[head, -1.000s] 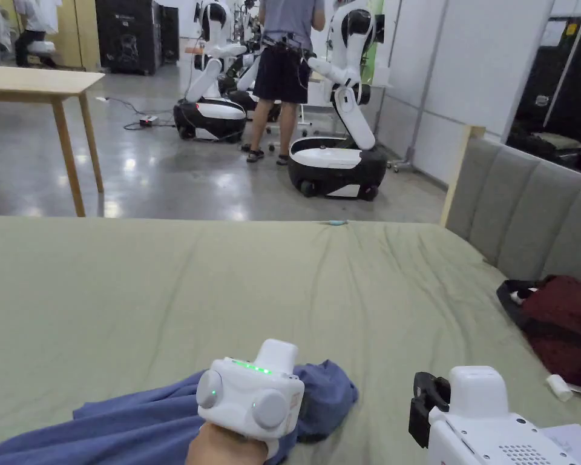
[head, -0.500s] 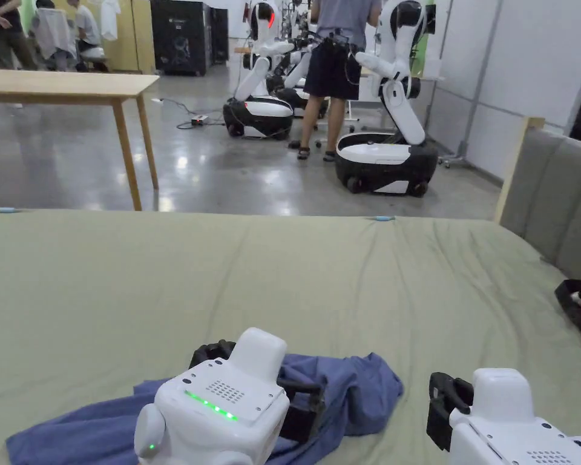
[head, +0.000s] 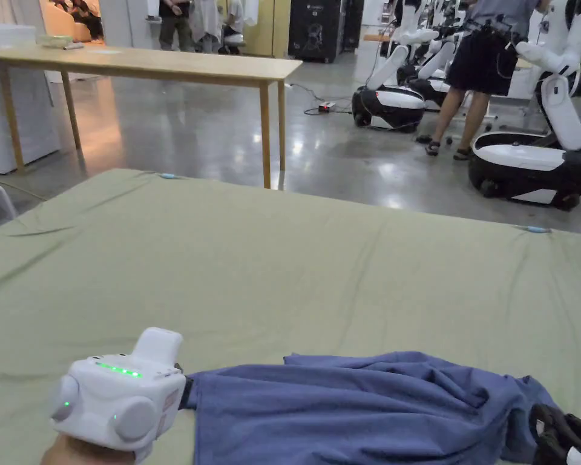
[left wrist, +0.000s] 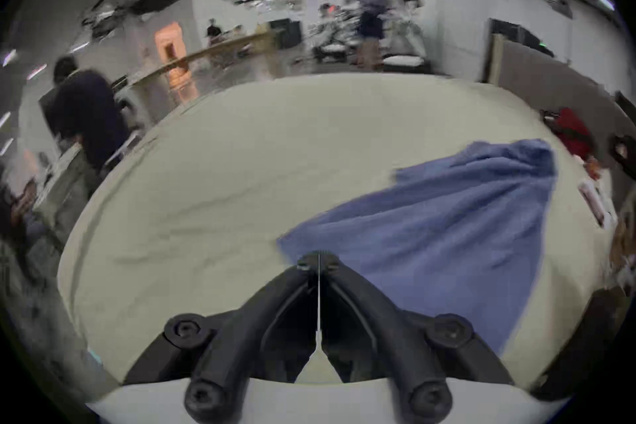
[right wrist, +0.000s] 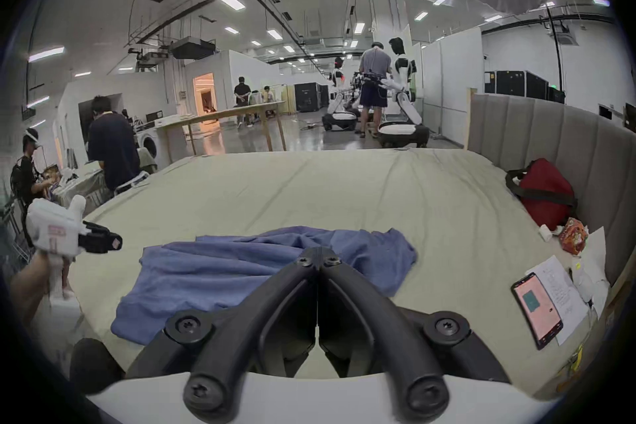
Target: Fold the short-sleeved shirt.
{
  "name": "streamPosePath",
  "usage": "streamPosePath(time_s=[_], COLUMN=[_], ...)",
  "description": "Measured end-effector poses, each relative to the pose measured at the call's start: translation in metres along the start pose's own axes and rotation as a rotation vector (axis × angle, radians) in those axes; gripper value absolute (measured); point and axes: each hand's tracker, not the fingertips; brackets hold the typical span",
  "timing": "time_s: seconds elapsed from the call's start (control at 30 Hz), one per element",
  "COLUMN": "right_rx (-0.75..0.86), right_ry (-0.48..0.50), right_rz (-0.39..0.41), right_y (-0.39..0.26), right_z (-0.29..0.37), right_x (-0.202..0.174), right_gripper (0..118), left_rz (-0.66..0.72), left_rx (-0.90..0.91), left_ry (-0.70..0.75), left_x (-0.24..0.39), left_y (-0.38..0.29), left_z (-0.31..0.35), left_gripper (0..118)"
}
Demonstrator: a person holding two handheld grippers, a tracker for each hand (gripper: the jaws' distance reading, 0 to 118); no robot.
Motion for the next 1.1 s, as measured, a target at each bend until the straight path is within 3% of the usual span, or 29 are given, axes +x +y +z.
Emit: streamPosePath(time_s=[0.07,0.1,0.13,0.2,0.23,0.43,0.67,0.77,0.9,0.97,1.03,1.07,1.1], right_rx=[-0.014,-0.023,-0.031,-0.043,-0.05,-0.072,-0.086,-0.085,-0.088,-0.089,-0.087,-0.087,-0.087], right_ry=[-0.001,-0.003,-0.007,-0.013,-0.016,-0.033,-0.029,-0.025,-0.025,-0.026,-0.026,-0.026,-0.027], right_rz=[-0.001,-0.002,-0.002,-0.001,-0.001,0.01,0.005,0.002,-0.008,-0.021,-0.033,-0.034,-0.034], right_y=[0.0,-0.001,-0.001,-0.001,-0.002,-0.003,-0.008,-0.01,-0.012,-0.013,-0.013,-0.013,-0.013], right_z=[-0.008,-0.012,-0.017,-0.023,-0.026,-0.034,-0.038,-0.037,-0.037,-0.036,-0.035,-0.034,-0.034], right_x=[-0.003,-0.003,-0.005,-0.006,-0.007,-0.01,-0.013,-0.014,-0.012,-0.01,-0.008,-0.008,-0.007], right_gripper=[1,1,1,1,1,1,1,1,1,1,1,1,1], left_rz=[0.052,0.084,0.096,0.105,0.106,0.091,-0.096,-0.145,-0.173,-0.197,-0.109,-0.094,-0.093], left_rx=[-0.017,-0.037,-0.048,-0.067,-0.081,-0.123,-0.209,-0.182,-0.194,-0.191,-0.218,-0.215,-0.205], left_ry=[0.008,-0.022,-0.039,-0.102,-0.106,-0.069,-0.039,-0.029,-0.091,-0.068,-0.109,-0.125,-0.128], left_x=[-0.026,-0.034,-0.035,-0.033,-0.025,-0.012,-0.002,0.006,0.017,0.023,0.015,0.013,0.011], left_y=[0.008,0.013,0.018,0.025,0.027,0.037,0.023,0.026,0.019,0.016,0.02,0.02,0.02], left_z=[-0.018,-0.028,-0.035,-0.053,-0.052,-0.088,-0.121,-0.12,-0.115,-0.108,-0.108,-0.107,-0.103], left_gripper=[0,13,38,114,115,103,99,88,51,48,40,32,13])
